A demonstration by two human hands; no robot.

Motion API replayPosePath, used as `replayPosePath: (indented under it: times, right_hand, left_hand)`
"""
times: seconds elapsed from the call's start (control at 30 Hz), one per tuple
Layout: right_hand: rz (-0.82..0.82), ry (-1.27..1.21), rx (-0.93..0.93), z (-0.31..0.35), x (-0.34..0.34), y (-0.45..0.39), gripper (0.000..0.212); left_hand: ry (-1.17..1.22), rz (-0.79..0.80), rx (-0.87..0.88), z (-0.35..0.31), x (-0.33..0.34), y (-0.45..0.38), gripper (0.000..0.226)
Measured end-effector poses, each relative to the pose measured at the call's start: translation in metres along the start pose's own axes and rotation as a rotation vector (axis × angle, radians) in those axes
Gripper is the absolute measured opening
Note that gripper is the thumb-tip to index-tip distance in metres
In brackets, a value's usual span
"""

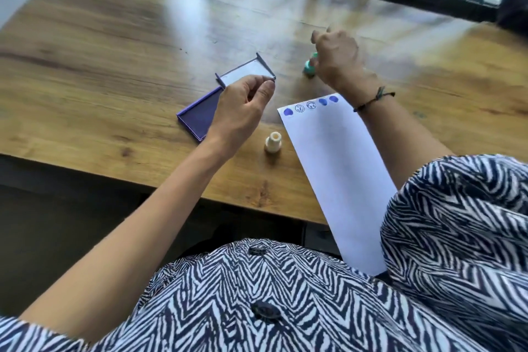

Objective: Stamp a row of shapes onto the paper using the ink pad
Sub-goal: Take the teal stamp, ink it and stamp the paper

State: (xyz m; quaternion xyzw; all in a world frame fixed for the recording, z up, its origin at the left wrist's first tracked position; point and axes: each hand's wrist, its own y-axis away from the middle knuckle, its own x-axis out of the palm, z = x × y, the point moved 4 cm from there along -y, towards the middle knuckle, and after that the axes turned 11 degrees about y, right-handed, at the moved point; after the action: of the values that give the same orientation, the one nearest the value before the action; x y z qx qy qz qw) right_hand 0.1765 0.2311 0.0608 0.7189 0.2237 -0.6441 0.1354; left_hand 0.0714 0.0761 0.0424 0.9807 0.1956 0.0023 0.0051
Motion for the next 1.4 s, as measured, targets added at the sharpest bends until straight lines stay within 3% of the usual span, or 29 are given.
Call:
replayPosePath:
  times: [0.2,0.33,0.43,0.63,0.87,0.93,1.07,1.17,1.33,1.4]
  right_hand:
    - [0.027,-0.168,0.016,0.000,0.018,0.002,0.024]
    - [0.145,-1.026,0.102,0.016,0.005,0.030,0.009]
    - [0.208,-1.231,0.009,0.037,-0.004,0.052,0.017]
    - [0.262,-1.196,-0.105,0.073,-0.009,0.068,0.003]
    - [0.263,-1.185,-0.220,0.115,-0.011,0.065,0.016]
    - [0.220,-1.047,-0.256,0.121,-0.015,0.057,0.017]
    - [-0.041,-0.626,-0.369,0.141,-0.022,0.046,0.019]
    - [-0.038,-0.314,-0.542,0.167,-0.001,0.063,0.020]
    - [0.039,-0.361,-0.529,0.167,-0.004,0.047,0.016]
    - [-0.004,-0.333,-0.538,0.168,-0.005,0.046,0.017]
  left_hand:
    - [0.019,-0.024,0.011,0.007,-0.004,-0.003,0.019]
    - [0.089,-0.088,-0.007,0.013,-0.012,-0.005,0.021]
    - [0.145,-0.075,0.004,0.012,-0.019,-0.001,0.022]
    - [0.210,-0.104,0.036,0.015,-0.043,0.022,0.014]
    - [0.285,-0.271,0.051,0.020,-0.084,0.039,0.014]
    - [0.361,-0.363,0.031,0.025,-0.097,0.043,0.012]
    - [0.432,-0.515,-0.018,0.038,-0.117,0.052,0.006]
    - [0.439,-0.547,-0.023,0.042,-0.120,0.054,0.007]
    - [0.451,-0.551,-0.018,0.038,-0.116,0.049,0.006]
    - [0.454,-0.541,-0.009,0.038,-0.116,0.046,0.006]
